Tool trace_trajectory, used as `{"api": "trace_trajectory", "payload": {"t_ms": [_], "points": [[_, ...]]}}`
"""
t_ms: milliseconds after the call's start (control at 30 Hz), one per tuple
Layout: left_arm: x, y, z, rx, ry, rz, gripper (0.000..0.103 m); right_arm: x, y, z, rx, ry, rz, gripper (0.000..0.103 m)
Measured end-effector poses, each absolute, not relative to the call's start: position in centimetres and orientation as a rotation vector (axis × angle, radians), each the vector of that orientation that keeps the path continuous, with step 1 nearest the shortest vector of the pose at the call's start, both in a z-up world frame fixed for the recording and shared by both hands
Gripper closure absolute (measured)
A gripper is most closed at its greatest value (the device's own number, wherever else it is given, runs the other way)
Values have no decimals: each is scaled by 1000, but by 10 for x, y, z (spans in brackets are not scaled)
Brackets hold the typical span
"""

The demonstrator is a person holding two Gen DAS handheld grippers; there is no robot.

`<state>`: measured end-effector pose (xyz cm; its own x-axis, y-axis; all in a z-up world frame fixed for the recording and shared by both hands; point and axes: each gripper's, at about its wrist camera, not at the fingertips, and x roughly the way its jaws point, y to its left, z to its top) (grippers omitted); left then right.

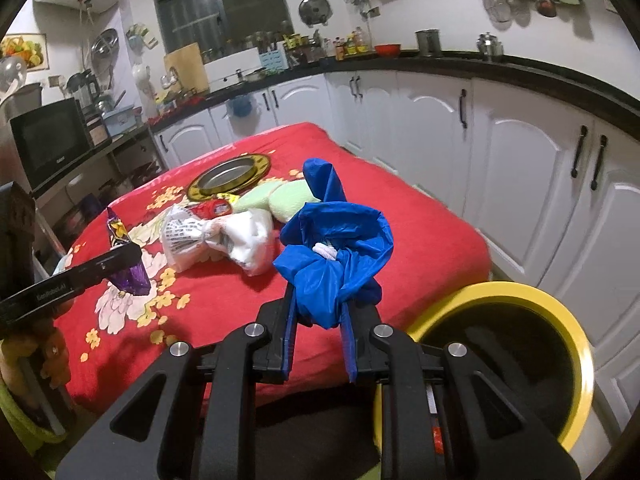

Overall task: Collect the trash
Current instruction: 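Carry the wrapper and blue glove over the yellow bin and open both grippers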

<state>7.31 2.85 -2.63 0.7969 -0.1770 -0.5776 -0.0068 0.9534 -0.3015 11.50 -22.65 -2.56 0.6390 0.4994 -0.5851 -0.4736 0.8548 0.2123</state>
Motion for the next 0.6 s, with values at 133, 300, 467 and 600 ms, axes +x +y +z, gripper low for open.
{"api": "trace_trajectory", "payload": {"t_ms": [133,300,467,600], "points": [[78,13,-24,-290,644,-124,77,111,-248,-25,61,670,517,84],[86,-6,-18,-275,635,-159,77,109,-274,-27,82,664,464,84],[92,-28,-12,-239,630,-198,77,108,-295,-28,98,656,420,84],[96,-45,-10,-210,628,-234,77,107,-310,-28,115,648,390,84]]}}
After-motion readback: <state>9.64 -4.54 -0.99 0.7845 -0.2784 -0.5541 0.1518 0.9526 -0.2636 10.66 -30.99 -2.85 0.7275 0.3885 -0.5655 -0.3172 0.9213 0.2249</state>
